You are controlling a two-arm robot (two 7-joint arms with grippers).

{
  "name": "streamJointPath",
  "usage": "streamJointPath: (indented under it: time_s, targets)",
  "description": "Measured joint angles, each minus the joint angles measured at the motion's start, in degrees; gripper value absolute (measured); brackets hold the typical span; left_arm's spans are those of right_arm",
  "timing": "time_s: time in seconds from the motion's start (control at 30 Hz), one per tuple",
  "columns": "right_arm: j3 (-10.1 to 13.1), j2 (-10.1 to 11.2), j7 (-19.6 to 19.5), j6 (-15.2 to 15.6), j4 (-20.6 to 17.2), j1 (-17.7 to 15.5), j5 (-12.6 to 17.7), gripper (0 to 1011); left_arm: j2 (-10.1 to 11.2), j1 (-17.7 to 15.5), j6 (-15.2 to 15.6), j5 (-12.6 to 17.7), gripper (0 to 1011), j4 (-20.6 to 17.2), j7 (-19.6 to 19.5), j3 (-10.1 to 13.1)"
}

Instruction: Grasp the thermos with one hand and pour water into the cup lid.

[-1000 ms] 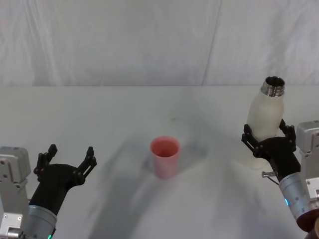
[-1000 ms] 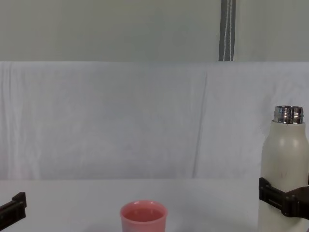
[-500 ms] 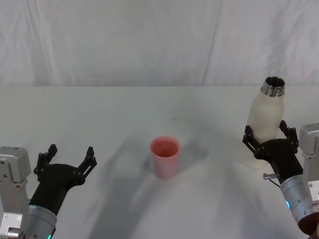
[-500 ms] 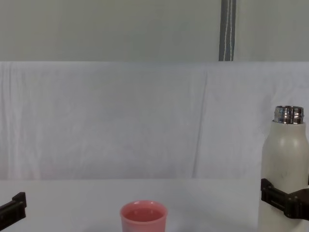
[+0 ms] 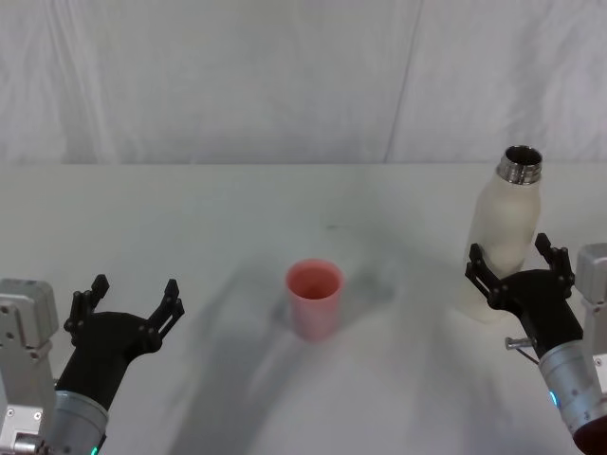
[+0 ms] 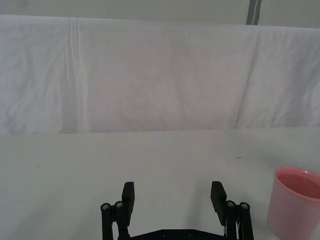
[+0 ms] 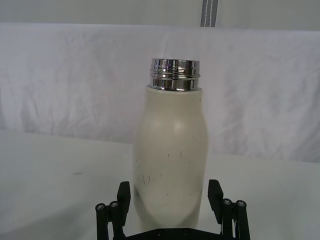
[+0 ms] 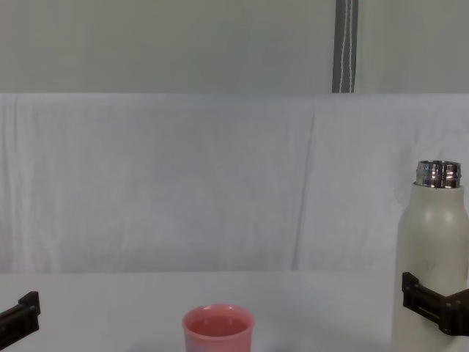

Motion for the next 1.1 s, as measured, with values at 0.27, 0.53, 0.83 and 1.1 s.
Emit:
streamJointPath:
  time_s: [0.27,0.53,0.83,1.1]
  targets:
    - [0.1,0.64,0.15,0.37,-2.65,-2.41,-0.12,1000,0.0,0.0,0.0,0.0,1001,0.0,0.0,0.0]
    - [-0.17,1.65,0.79,0.54,-5.71,-5.16,-0.71,1000,0.0,0.0,0.0,0.0,1001,0.0,0.0,0.0]
    - [-1.52,2.81,1.26,0.7,-9.52,-8.75,-2.02,1000,0.0,0.0,0.0,0.0,1001,0.0,0.0,0.0]
    - [-3.23,3.58,1.84,0.7,-11.17,-10.6,-3.36,1000,0.0,0.0,0.0,0.0,1001,0.0,0.0,0.0]
